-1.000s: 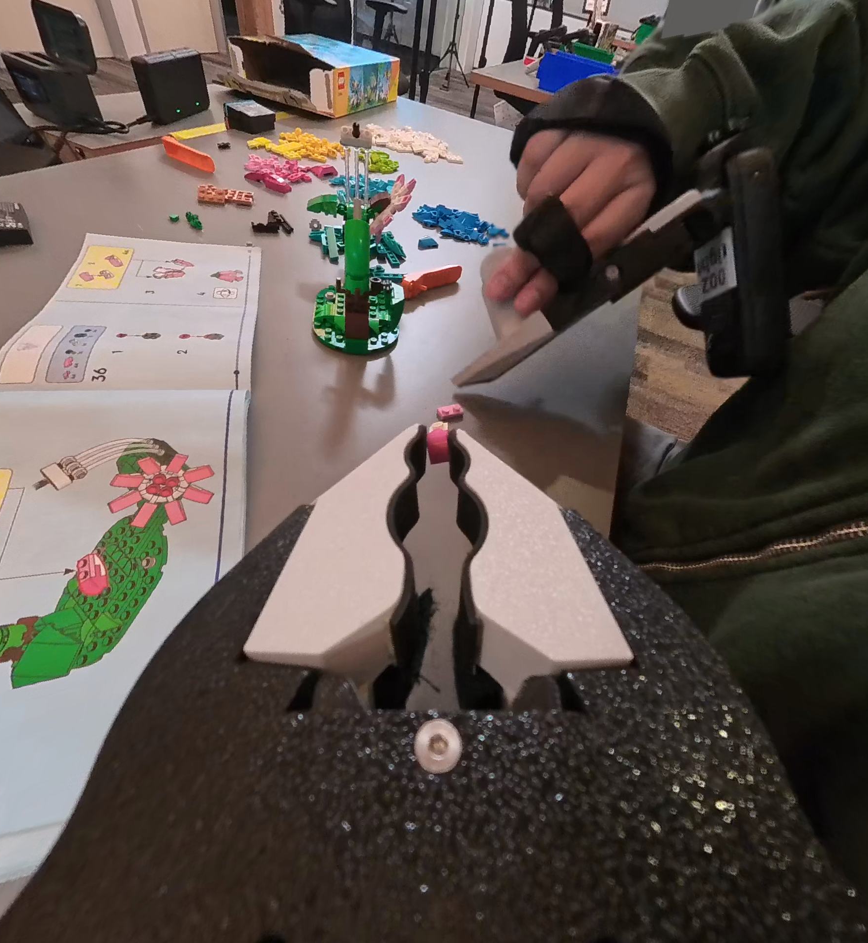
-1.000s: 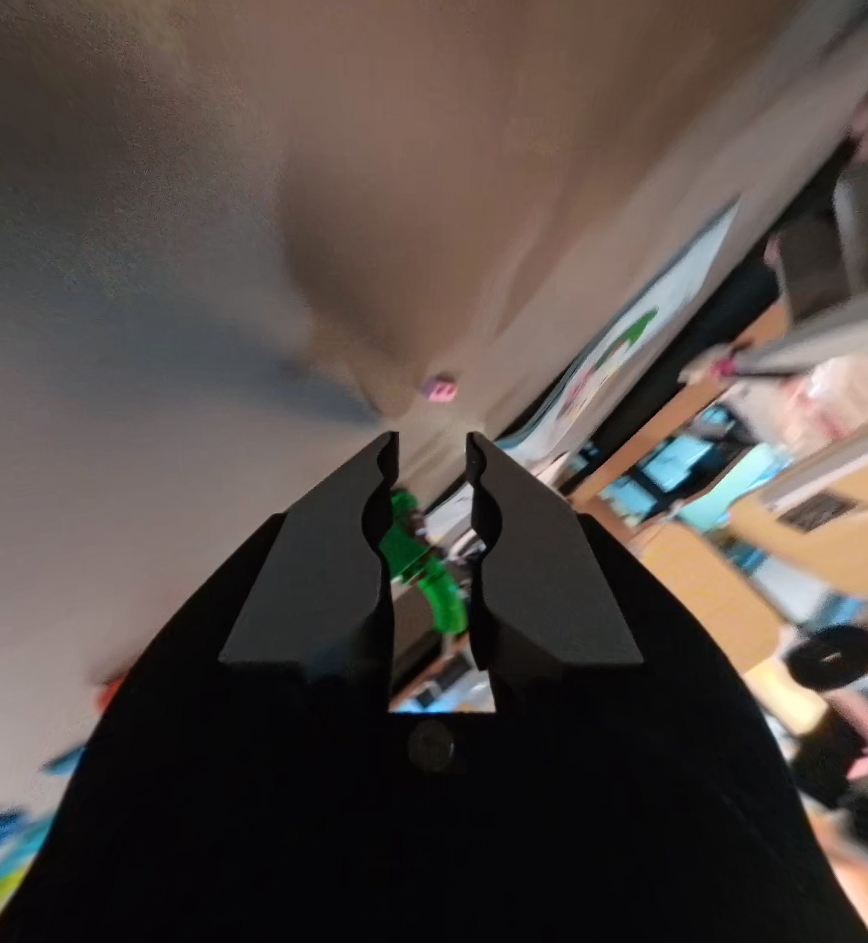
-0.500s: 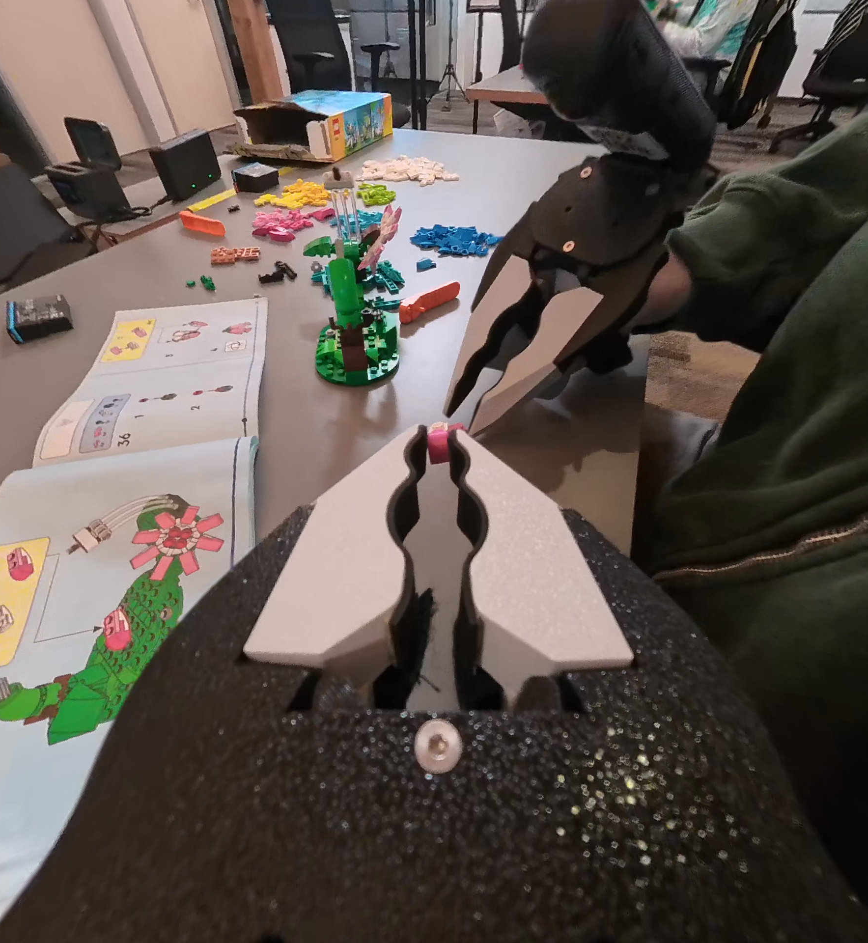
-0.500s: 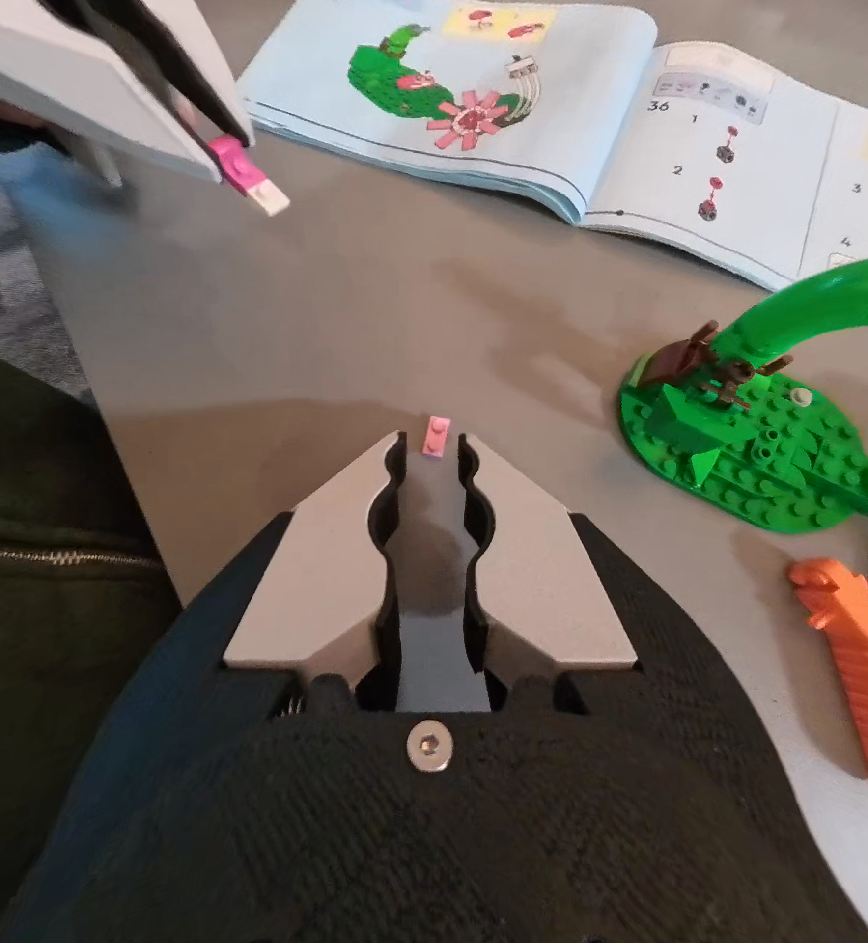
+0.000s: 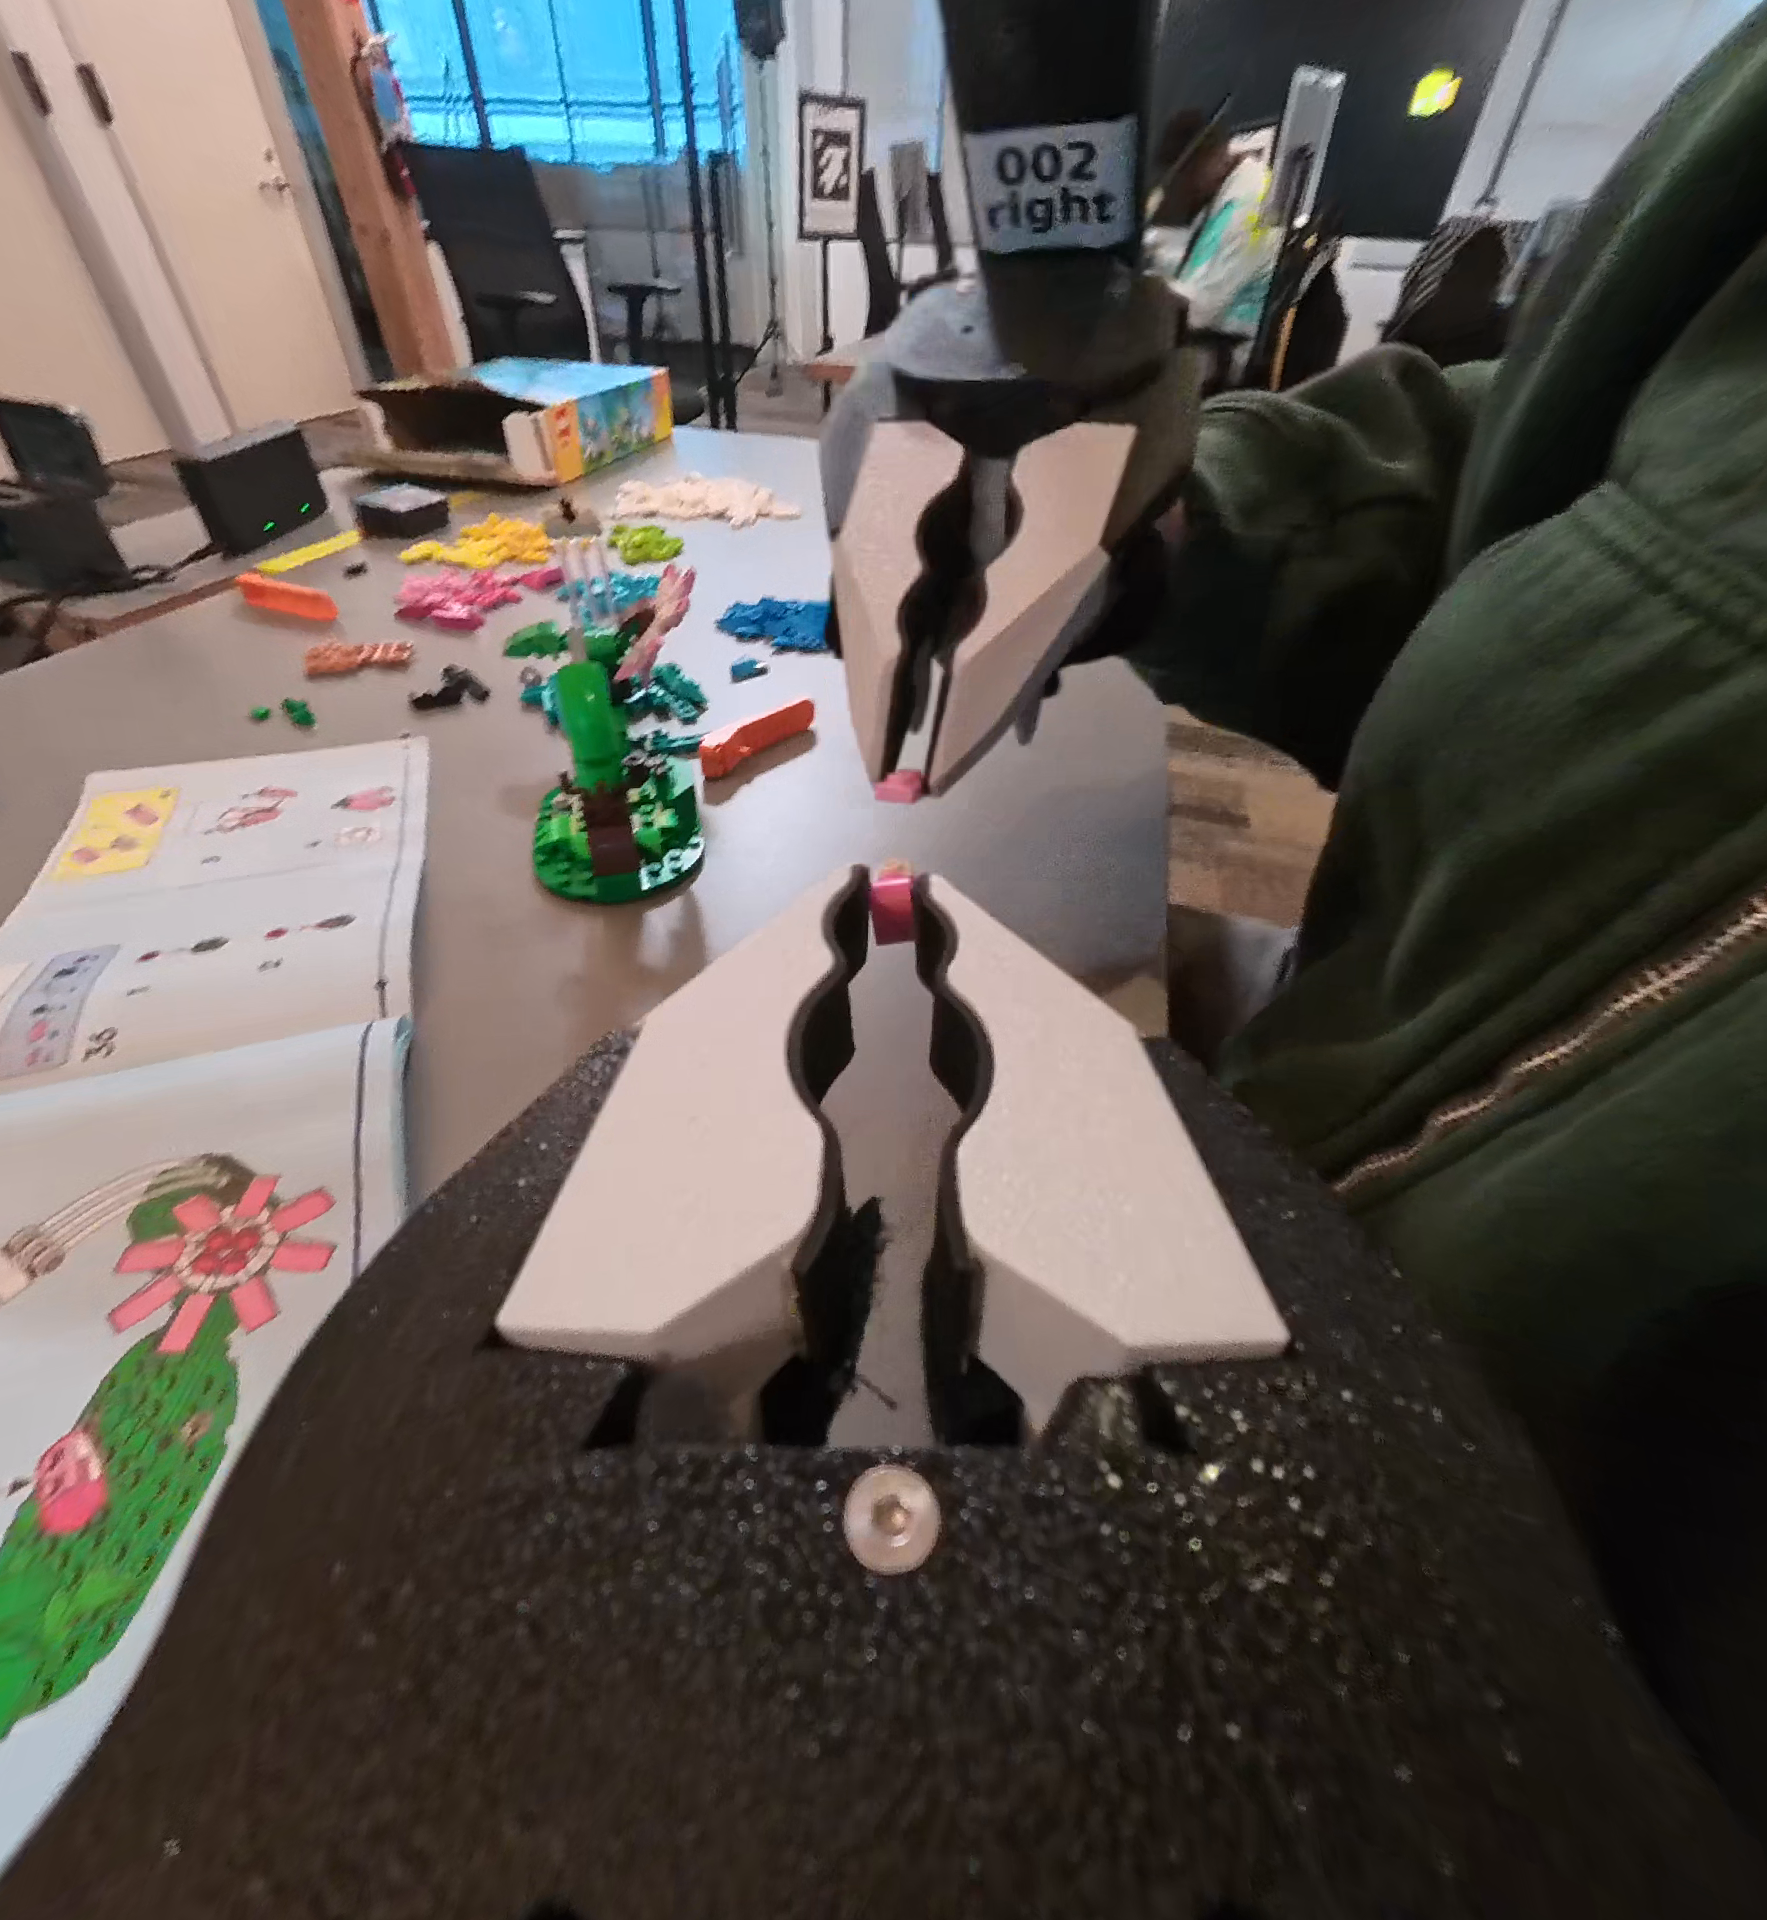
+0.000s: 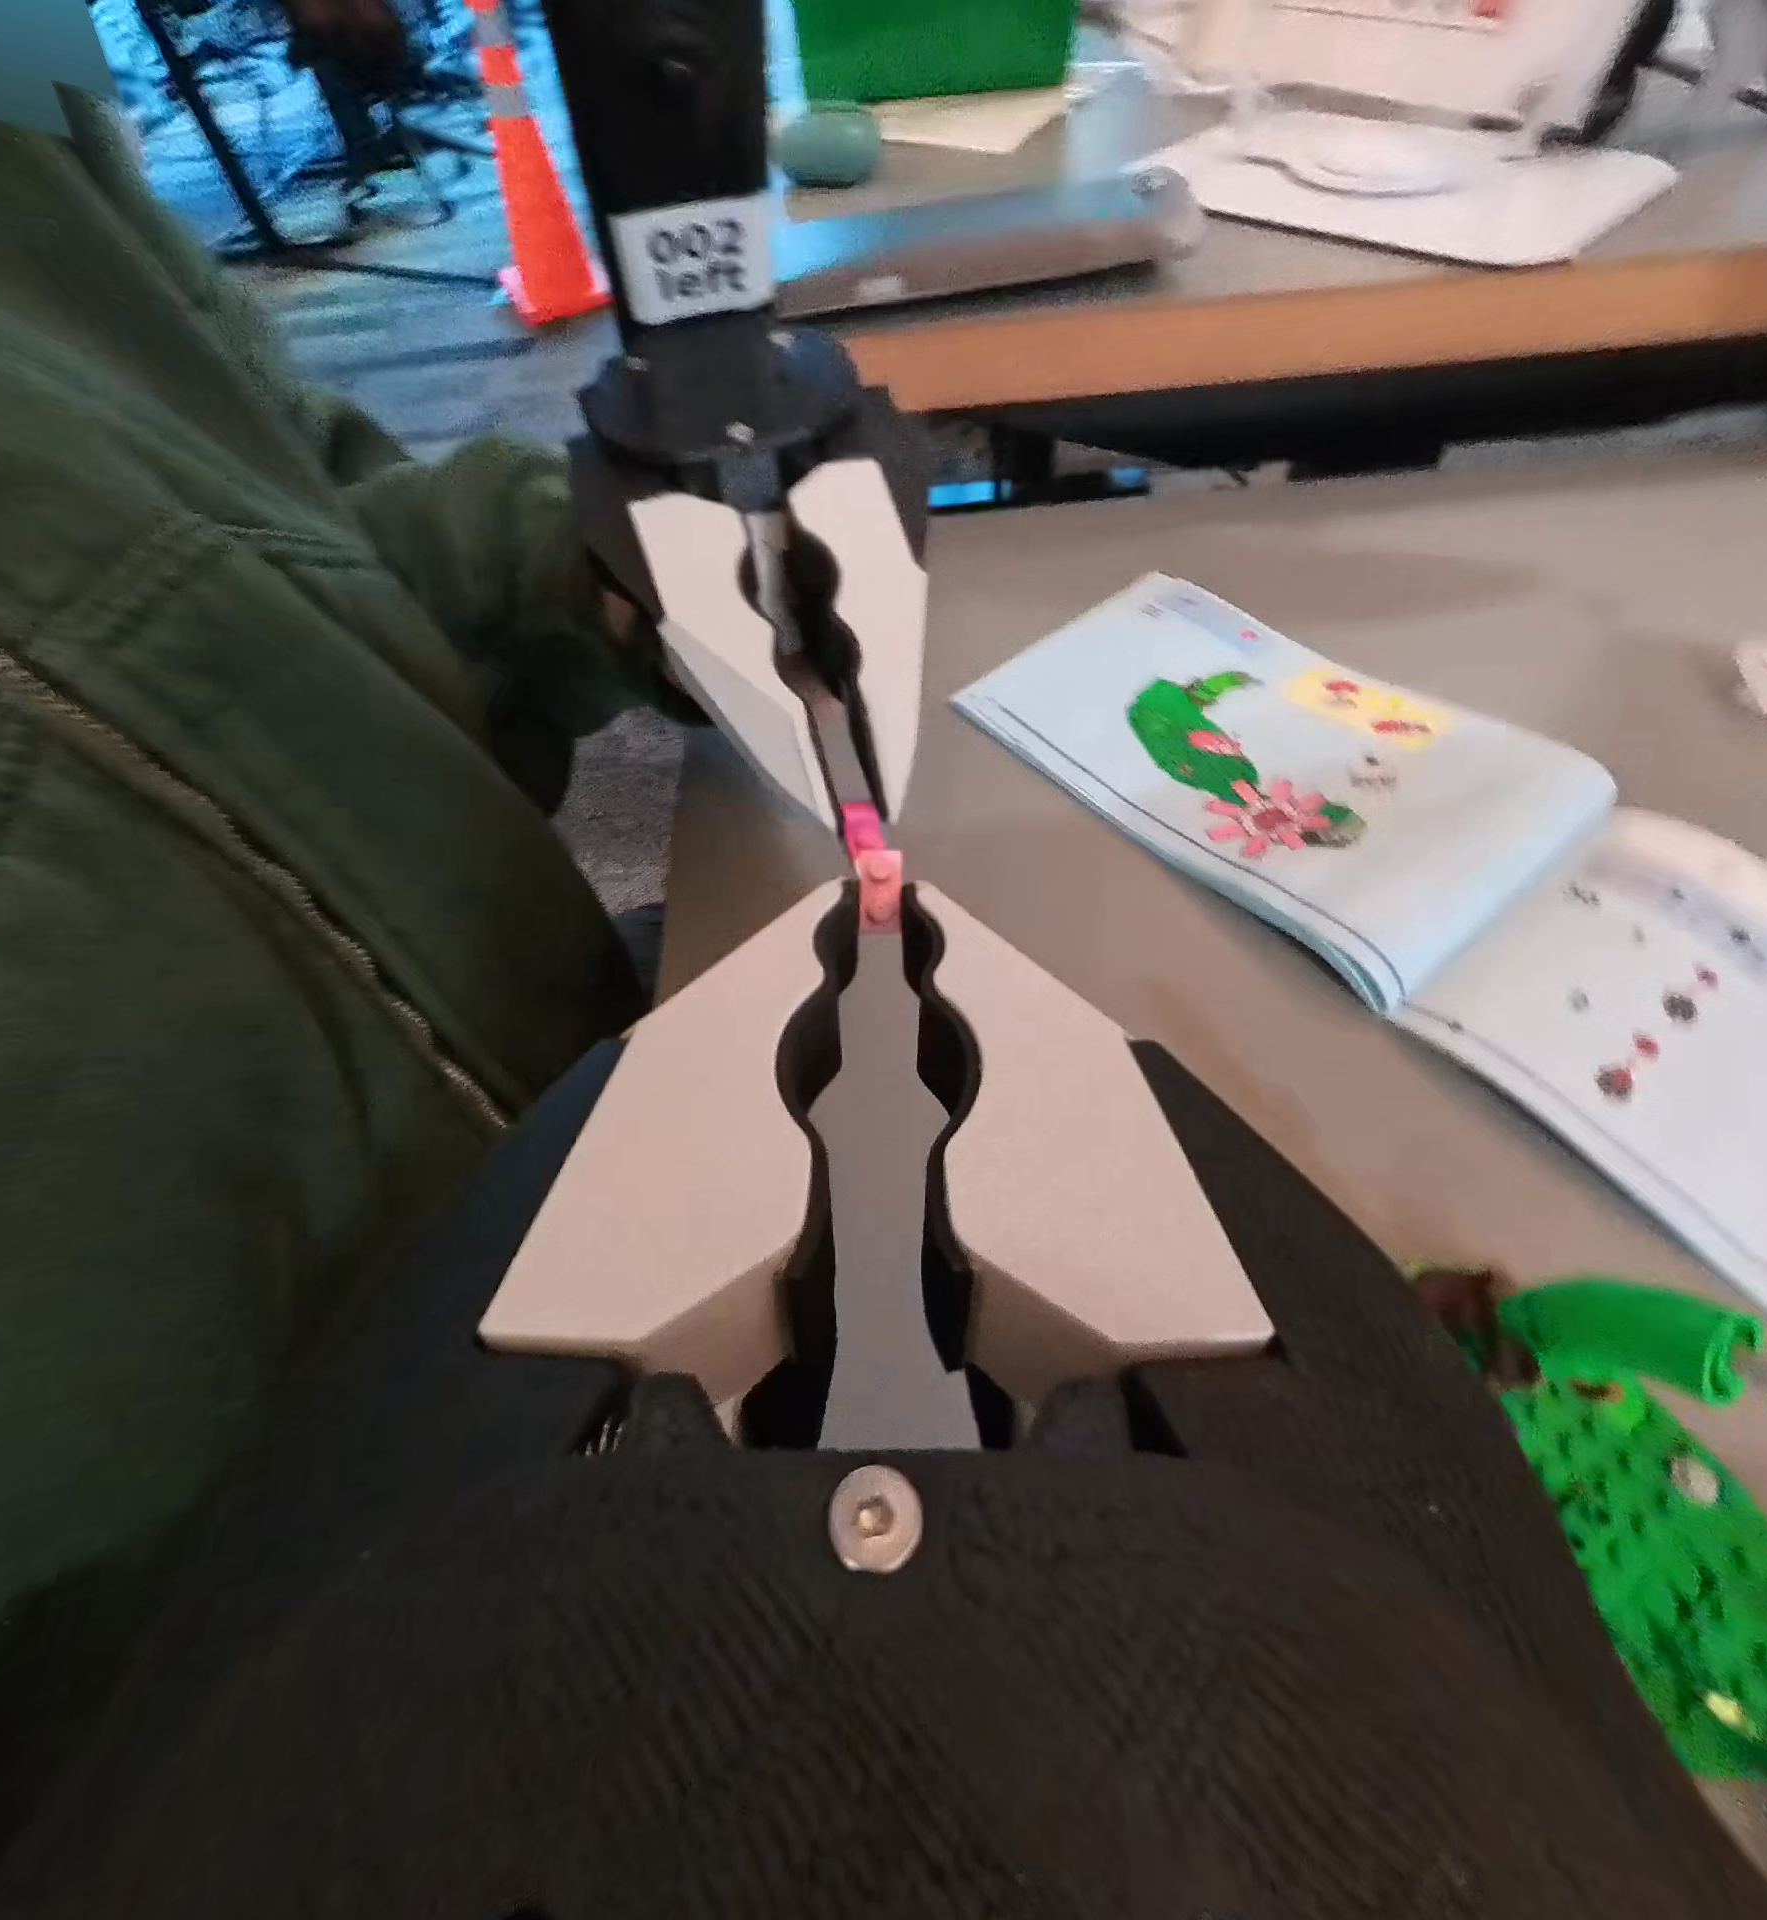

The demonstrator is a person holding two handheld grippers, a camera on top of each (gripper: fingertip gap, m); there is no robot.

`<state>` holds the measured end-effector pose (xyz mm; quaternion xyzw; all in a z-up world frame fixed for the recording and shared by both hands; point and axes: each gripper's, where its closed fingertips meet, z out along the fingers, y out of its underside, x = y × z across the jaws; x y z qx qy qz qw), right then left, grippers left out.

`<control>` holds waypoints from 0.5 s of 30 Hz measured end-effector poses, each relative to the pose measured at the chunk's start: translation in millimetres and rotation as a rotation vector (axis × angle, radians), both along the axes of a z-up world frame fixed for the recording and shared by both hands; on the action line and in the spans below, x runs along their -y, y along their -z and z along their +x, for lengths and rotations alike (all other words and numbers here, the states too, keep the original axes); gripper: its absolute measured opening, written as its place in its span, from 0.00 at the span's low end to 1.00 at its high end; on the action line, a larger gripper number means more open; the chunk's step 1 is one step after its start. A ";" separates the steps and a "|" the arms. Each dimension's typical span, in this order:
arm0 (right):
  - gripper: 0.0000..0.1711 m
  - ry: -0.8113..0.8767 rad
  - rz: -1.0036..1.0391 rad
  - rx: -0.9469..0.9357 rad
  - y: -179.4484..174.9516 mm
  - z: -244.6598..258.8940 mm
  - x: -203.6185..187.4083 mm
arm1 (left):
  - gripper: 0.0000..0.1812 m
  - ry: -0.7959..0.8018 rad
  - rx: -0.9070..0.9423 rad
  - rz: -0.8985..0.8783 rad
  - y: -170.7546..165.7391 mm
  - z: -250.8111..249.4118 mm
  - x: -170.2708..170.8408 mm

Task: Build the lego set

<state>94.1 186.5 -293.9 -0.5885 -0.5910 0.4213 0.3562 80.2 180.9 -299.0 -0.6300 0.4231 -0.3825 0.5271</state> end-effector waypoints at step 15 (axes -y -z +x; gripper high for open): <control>0.04 -0.236 0.042 0.138 -8.8 -11.6 21.7 | 0.03 0.083 0.075 0.048 -14.9 5.8 14.7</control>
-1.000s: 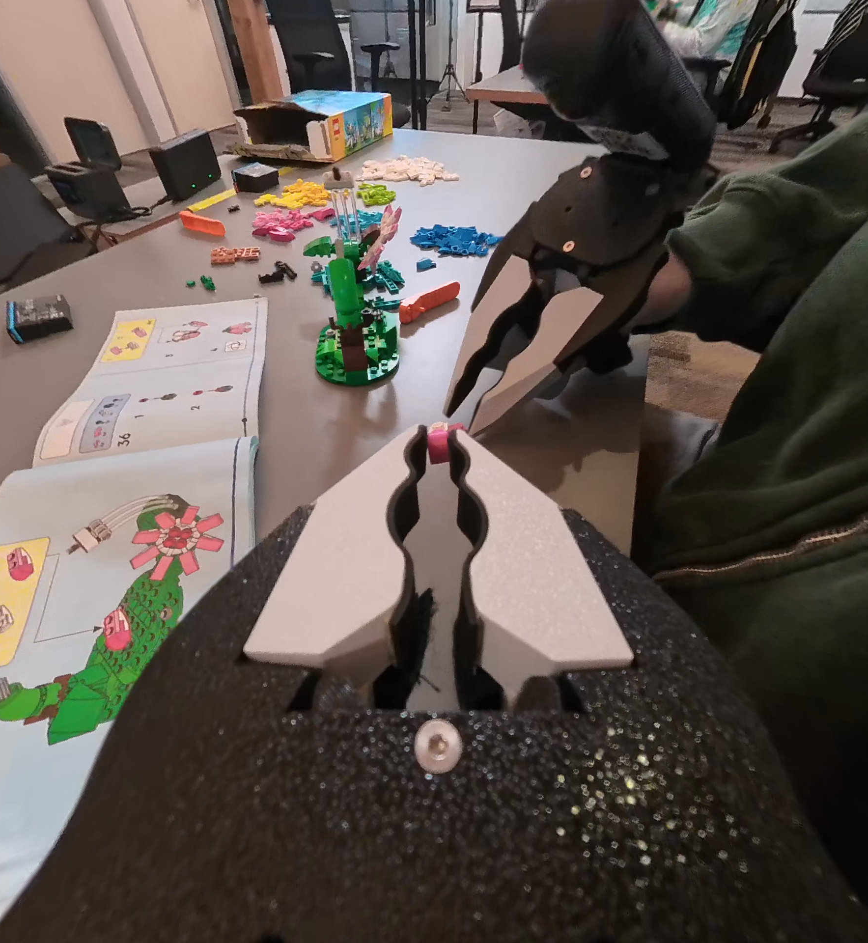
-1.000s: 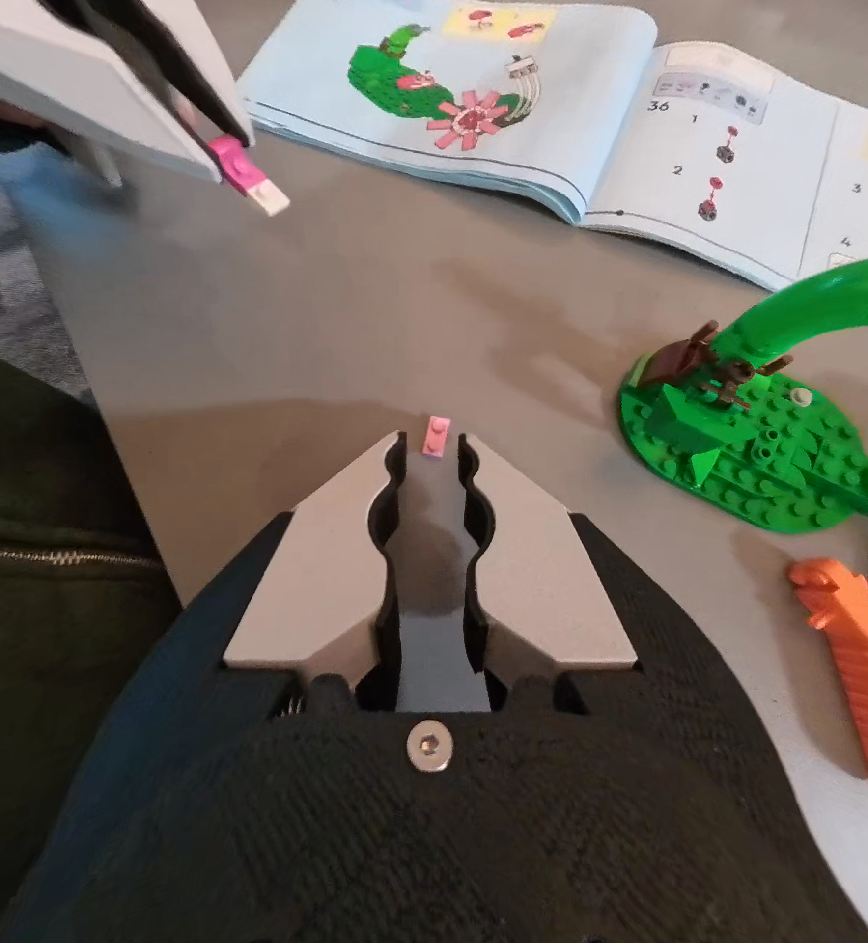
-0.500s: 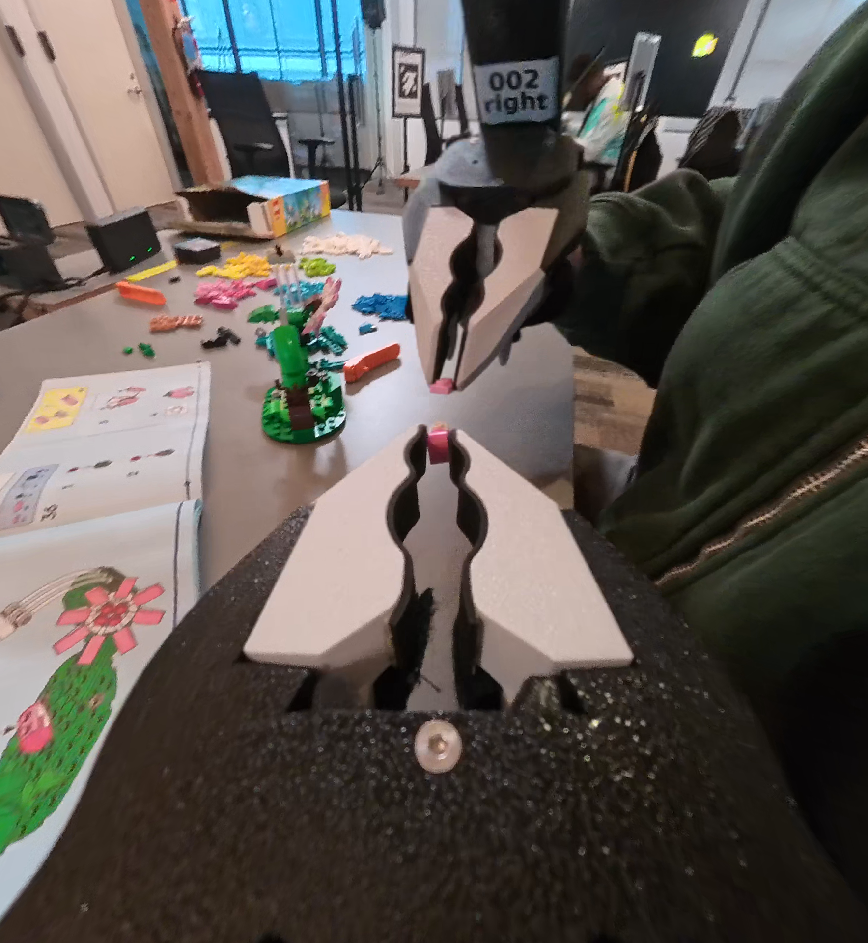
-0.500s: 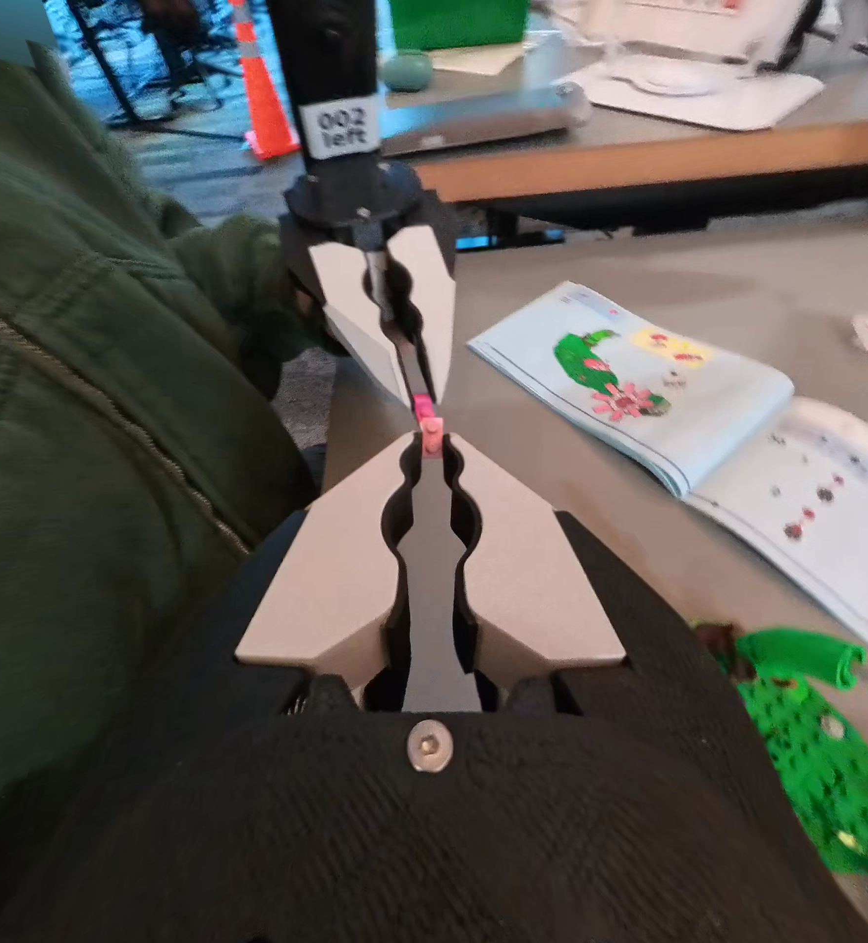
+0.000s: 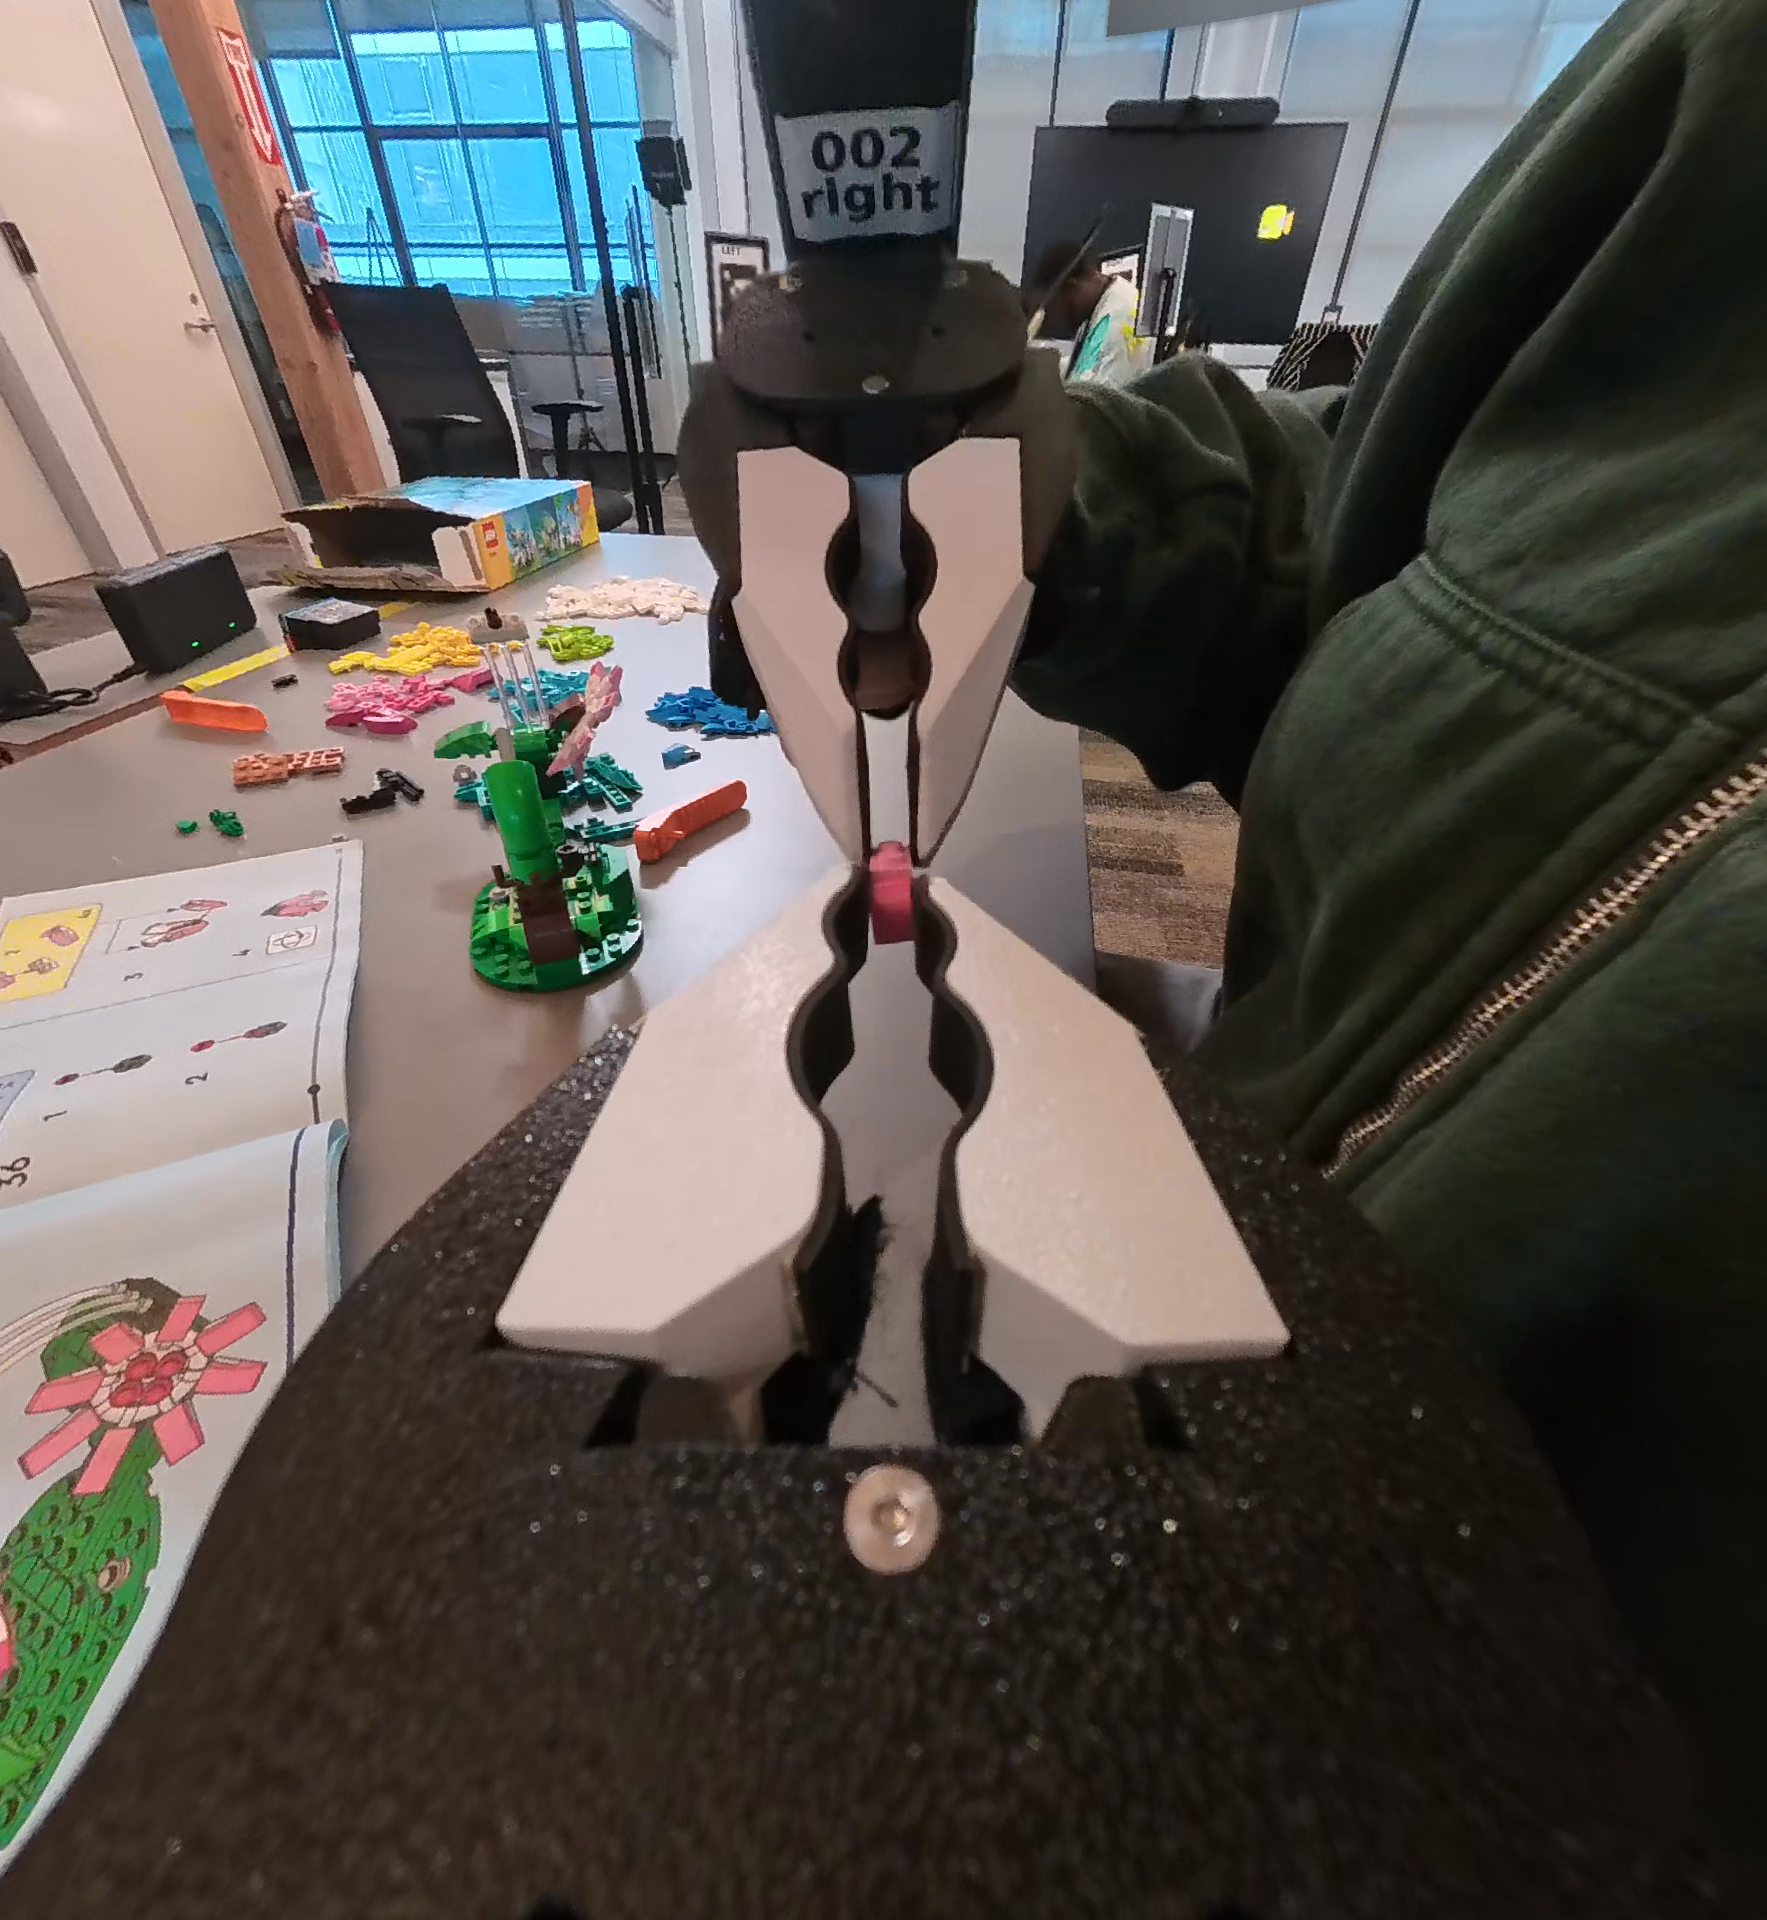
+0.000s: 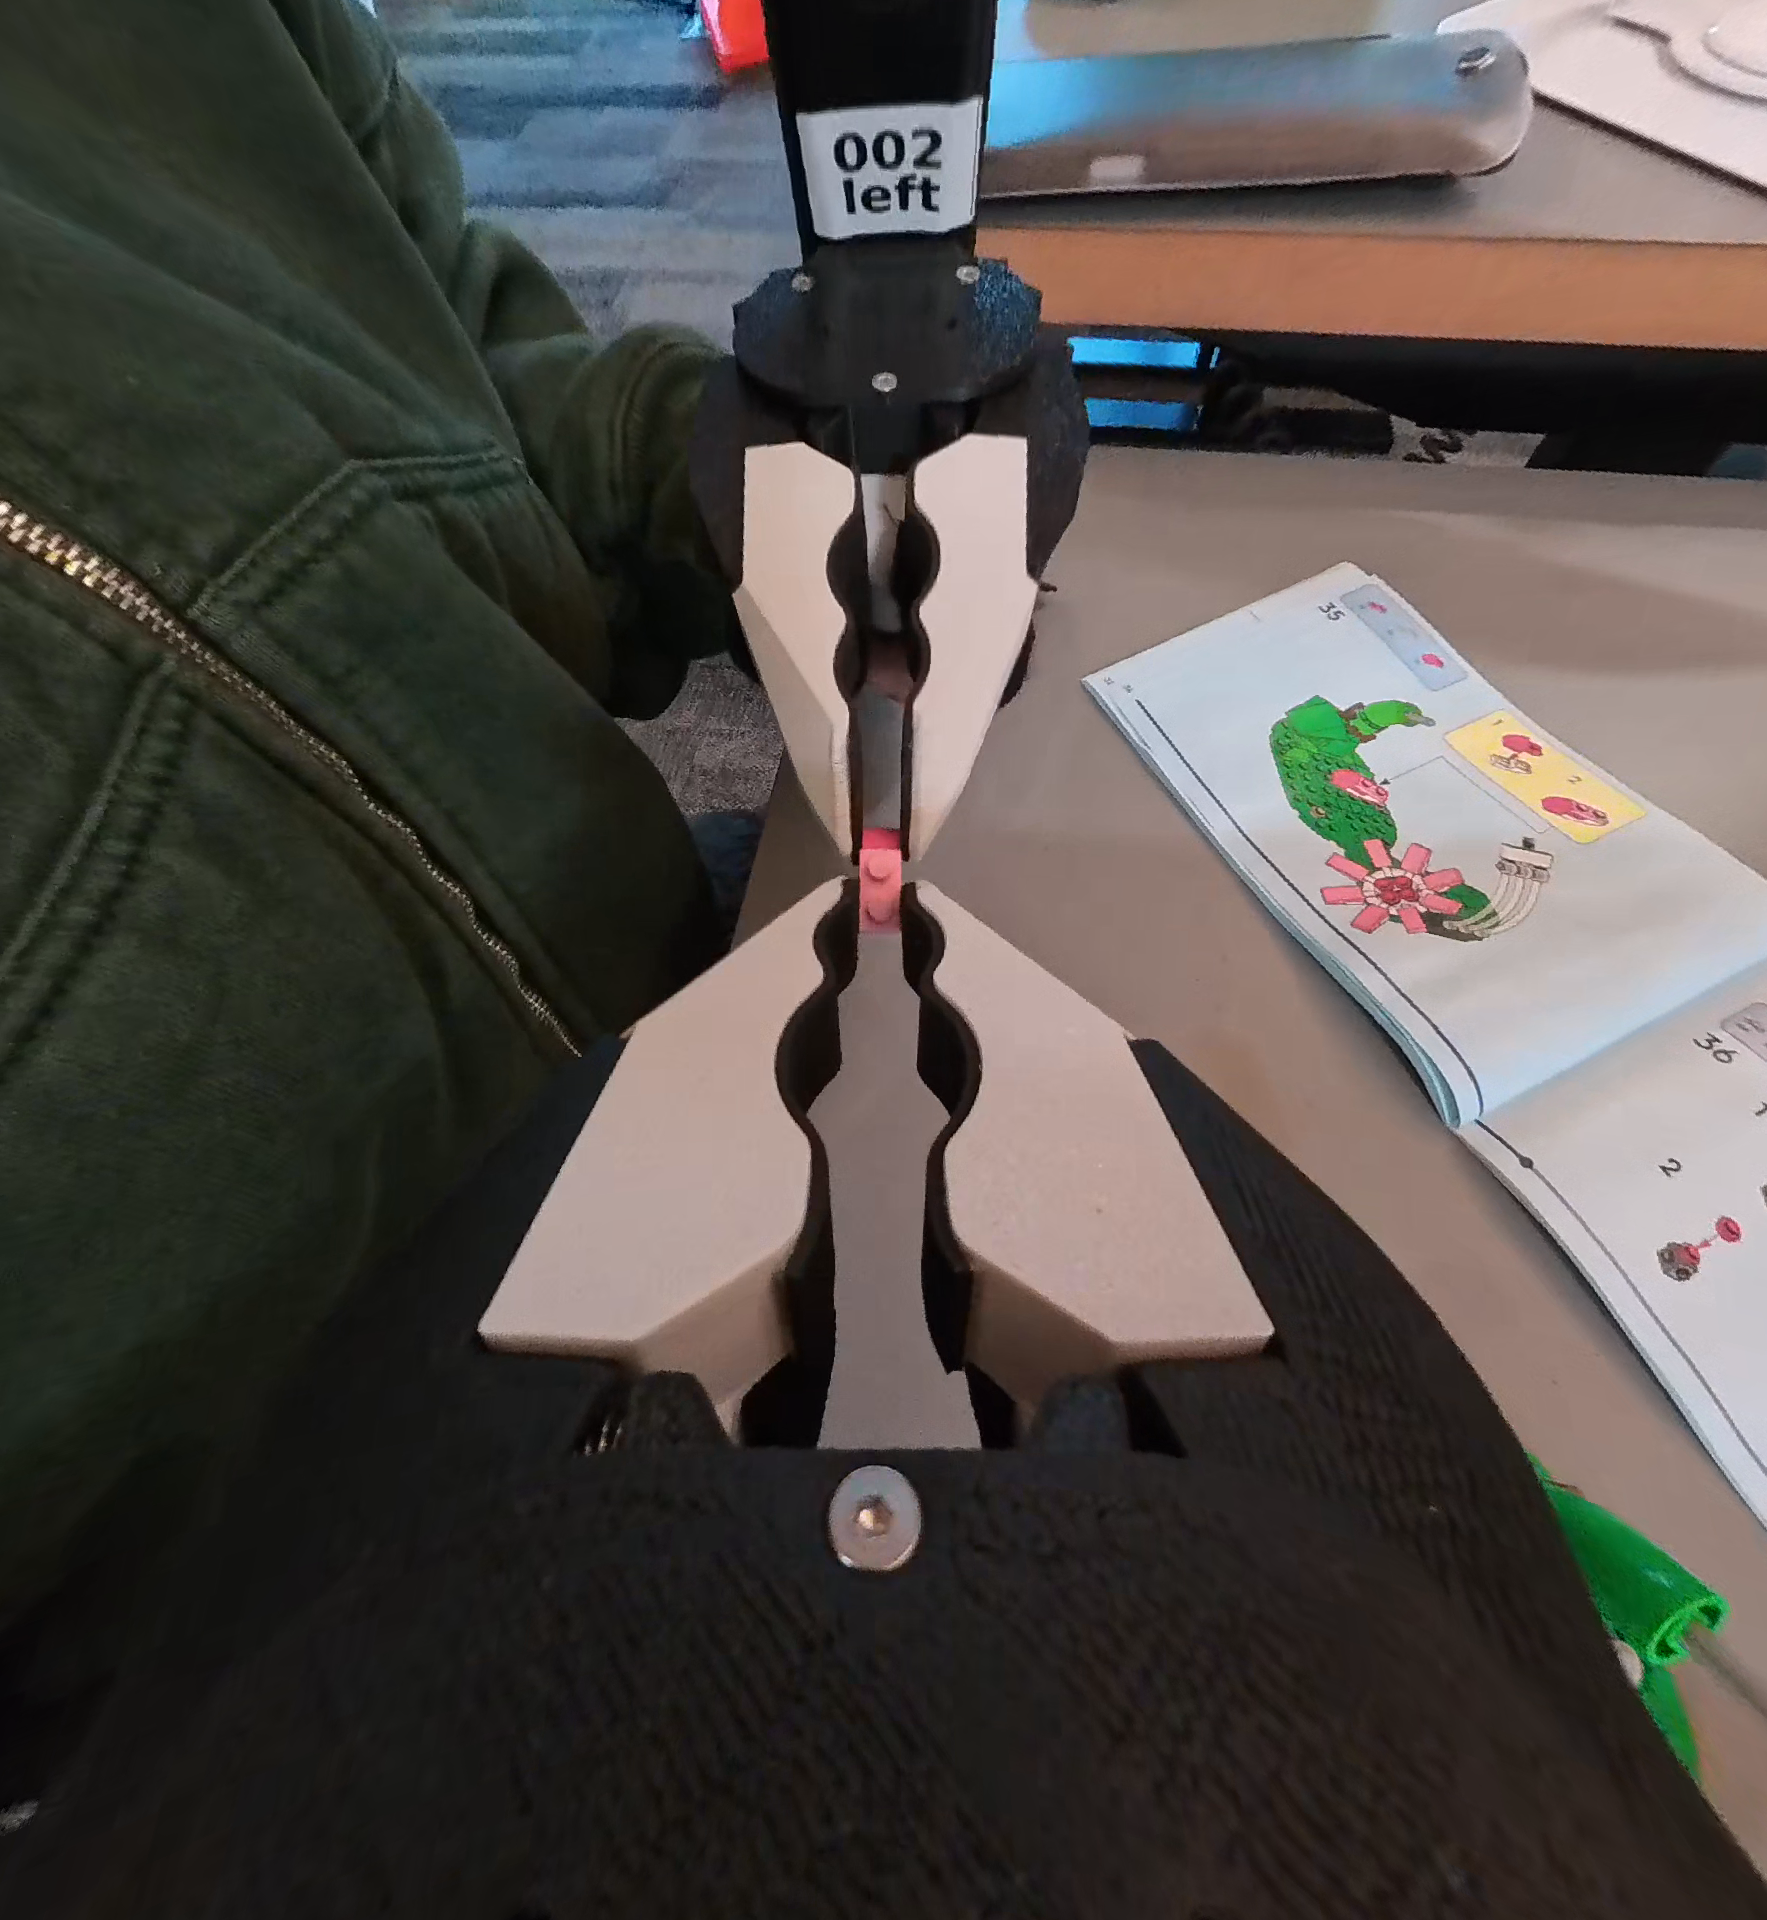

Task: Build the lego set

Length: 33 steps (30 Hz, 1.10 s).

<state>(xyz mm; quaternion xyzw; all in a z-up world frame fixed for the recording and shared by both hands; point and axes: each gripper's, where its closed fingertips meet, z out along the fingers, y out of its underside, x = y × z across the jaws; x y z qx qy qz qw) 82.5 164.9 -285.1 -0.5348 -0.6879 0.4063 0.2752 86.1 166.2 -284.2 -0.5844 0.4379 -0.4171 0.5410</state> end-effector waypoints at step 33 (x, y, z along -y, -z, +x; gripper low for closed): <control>0.16 0.219 1.208 -0.083 -11.0 -37.4 -59.1 | 0.03 -0.283 0.160 -0.186 -18.0 -35.1 -52.2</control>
